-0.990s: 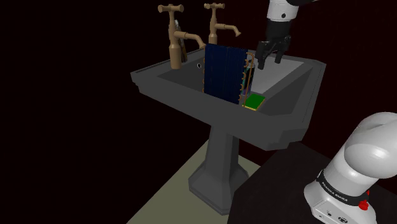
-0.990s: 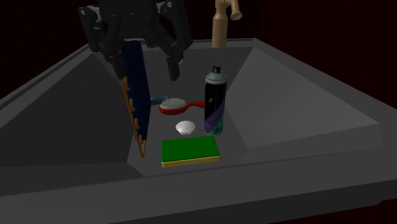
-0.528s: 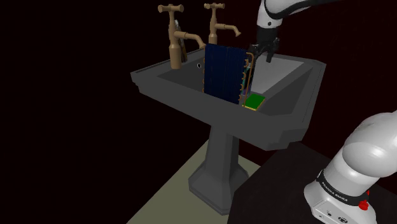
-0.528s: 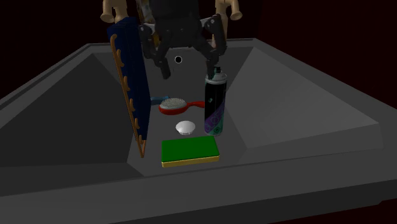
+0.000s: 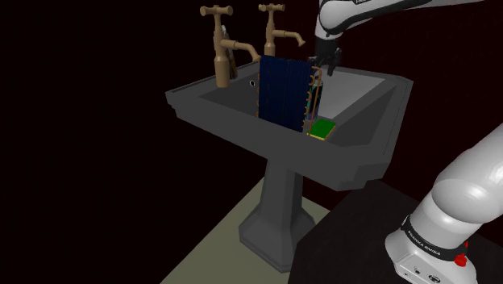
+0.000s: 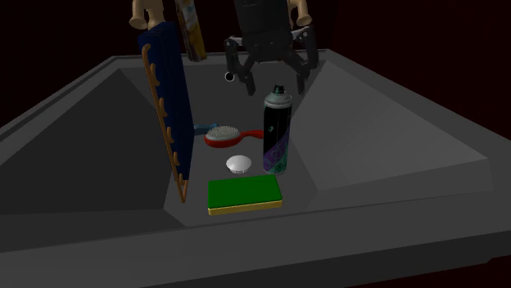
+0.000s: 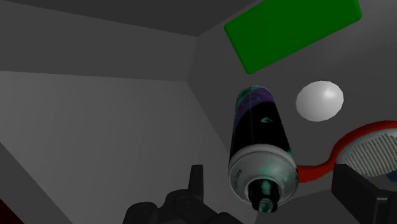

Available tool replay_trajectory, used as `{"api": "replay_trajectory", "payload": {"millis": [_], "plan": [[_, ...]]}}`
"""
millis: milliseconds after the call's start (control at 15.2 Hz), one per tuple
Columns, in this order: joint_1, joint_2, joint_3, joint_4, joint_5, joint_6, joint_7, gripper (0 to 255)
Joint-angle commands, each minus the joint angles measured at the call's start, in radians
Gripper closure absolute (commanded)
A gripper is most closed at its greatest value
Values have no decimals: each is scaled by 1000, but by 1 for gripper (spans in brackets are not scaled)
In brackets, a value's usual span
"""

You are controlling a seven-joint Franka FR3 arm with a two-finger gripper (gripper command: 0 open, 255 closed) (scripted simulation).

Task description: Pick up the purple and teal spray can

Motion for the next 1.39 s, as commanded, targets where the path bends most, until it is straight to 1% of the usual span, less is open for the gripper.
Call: {"api": "replay_trajectory", "payload": {"millis": [0, 264, 396, 462, 1056, 1320], "plan": [[-2, 6, -2, -17, -4, 26, 4, 0], [-3, 11, -3, -65, -8, 78, 13, 0], [-3, 12, -3, -71, -9, 86, 14, 0], [-3, 12, -2, -72, -9, 86, 16, 255], [-3, 13, -3, -71, -9, 86, 14, 255], [-2, 6, -2, -24, -4, 33, 5, 255]]}}
